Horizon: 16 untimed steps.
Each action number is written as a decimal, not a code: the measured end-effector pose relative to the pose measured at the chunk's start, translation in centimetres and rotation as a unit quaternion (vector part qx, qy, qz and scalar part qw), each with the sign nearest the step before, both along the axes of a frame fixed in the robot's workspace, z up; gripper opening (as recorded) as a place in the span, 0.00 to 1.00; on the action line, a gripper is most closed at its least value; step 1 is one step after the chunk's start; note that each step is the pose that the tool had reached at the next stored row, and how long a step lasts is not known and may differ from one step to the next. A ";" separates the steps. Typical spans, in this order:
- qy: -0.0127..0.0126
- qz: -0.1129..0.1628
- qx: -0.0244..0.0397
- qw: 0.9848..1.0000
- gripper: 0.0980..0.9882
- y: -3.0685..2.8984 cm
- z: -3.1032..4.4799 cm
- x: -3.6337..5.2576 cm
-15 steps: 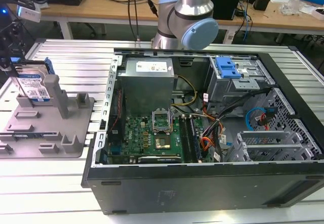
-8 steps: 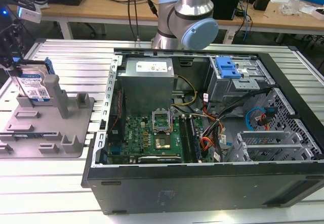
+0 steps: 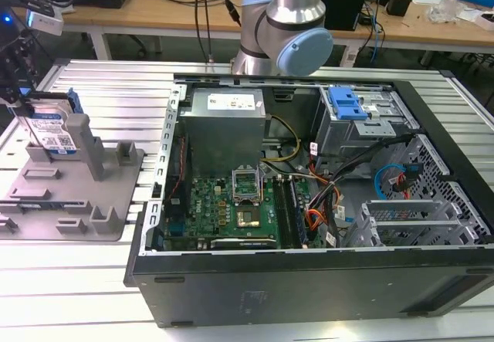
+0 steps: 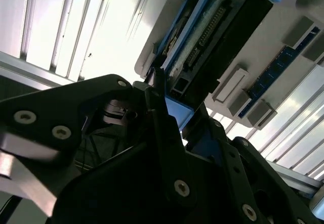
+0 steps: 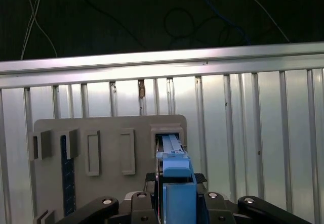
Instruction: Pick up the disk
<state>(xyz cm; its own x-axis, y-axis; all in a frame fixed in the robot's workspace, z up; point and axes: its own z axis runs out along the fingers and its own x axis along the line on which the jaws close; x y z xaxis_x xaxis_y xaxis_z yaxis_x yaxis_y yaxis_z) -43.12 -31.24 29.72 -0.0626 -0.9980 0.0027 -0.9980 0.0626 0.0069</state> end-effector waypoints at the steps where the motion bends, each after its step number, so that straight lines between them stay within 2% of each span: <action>1: 0.000 0.002 -0.001 1.000 0.30 0.00 0.01 0.00; 4: 0.000 0.007 -0.005 1.000 0.30 0.00 0.28 0.00; 8: 0.000 0.012 -0.007 1.000 0.30 0.00 1.60 0.00; 9: 0.000 0.013 -0.007 1.000 0.30 0.00 2.26 0.00; 10: 0.000 0.014 -0.007 1.000 0.30 0.00 3.55 0.00; 12: 0.000 0.015 -0.007 1.000 0.30 0.02 4.59 0.00; 14: 0.000 0.016 -0.007 1.000 0.30 0.05 6.42 0.00; 16: 0.000 0.016 -0.007 1.000 0.30 0.06 7.58 0.00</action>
<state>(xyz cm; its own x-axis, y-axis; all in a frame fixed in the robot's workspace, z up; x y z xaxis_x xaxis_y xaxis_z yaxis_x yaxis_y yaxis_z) -43.12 -31.17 37.30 -0.0307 -0.9994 0.0162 -0.9995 0.0309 0.0071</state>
